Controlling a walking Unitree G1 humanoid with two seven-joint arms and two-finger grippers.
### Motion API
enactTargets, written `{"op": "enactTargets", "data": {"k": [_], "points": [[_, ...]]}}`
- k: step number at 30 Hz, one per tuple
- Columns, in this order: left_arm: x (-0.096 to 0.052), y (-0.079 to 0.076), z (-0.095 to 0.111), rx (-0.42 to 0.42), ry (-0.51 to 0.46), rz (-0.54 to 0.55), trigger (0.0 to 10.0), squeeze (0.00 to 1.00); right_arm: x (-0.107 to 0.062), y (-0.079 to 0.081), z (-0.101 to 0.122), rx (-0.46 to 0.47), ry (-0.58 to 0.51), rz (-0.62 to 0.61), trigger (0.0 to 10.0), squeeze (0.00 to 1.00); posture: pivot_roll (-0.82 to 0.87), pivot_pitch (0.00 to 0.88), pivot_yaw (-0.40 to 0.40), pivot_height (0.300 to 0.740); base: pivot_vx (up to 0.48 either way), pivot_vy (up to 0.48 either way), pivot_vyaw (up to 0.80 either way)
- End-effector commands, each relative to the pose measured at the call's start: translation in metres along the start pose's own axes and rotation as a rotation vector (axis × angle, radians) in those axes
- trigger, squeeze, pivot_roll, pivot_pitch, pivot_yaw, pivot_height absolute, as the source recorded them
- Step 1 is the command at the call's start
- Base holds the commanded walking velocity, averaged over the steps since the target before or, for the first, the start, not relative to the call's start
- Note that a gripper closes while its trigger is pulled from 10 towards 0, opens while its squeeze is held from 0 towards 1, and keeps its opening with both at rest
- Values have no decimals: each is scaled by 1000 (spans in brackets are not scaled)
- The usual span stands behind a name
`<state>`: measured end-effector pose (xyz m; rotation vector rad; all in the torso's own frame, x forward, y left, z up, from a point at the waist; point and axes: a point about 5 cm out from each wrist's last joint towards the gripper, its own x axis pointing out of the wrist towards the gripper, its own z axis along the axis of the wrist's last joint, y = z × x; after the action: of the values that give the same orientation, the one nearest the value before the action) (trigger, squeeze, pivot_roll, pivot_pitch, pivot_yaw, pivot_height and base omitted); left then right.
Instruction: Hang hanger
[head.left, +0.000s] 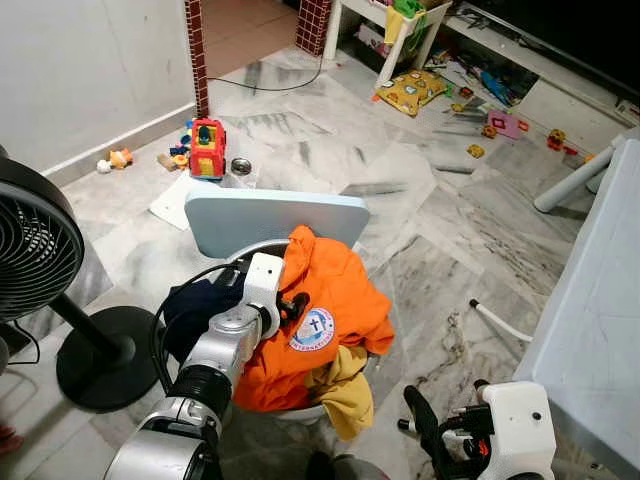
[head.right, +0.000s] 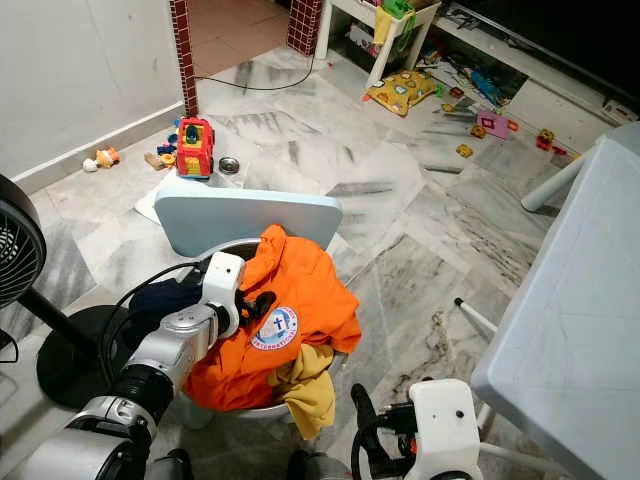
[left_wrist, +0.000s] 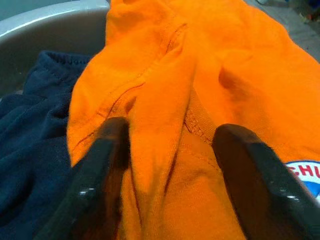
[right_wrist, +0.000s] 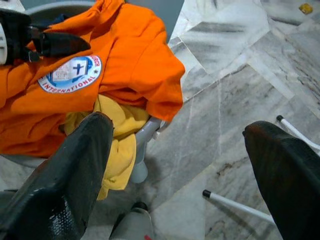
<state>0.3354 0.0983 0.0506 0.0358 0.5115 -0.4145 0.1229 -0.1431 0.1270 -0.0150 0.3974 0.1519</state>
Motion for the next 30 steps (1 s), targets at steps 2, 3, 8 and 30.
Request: {"op": "enactTargets", "data": {"k": [2,3,8,30], "points": [[1,-8,-9,20,29,-36,0,0,-1,-4,-1,-5,11,-21,10000,0,-163,204,-186,740,0,0,0],[0,-8,-10,21,29,-37,0,0,0,-4,0,-5,9,-21,10000,0,-161,204,-185,740,0,0,0],[-3,-5,-13,26,22,-30,0,0,2,-5,0,-9,6,-20,10000,0,-155,195,-184,740,0,0,0],[-51,-16,-25,97,34,-126,0,0,20,-9,6,-15,-40,-12,10000,0,-99,163,-179,740,0,0,0]]}}
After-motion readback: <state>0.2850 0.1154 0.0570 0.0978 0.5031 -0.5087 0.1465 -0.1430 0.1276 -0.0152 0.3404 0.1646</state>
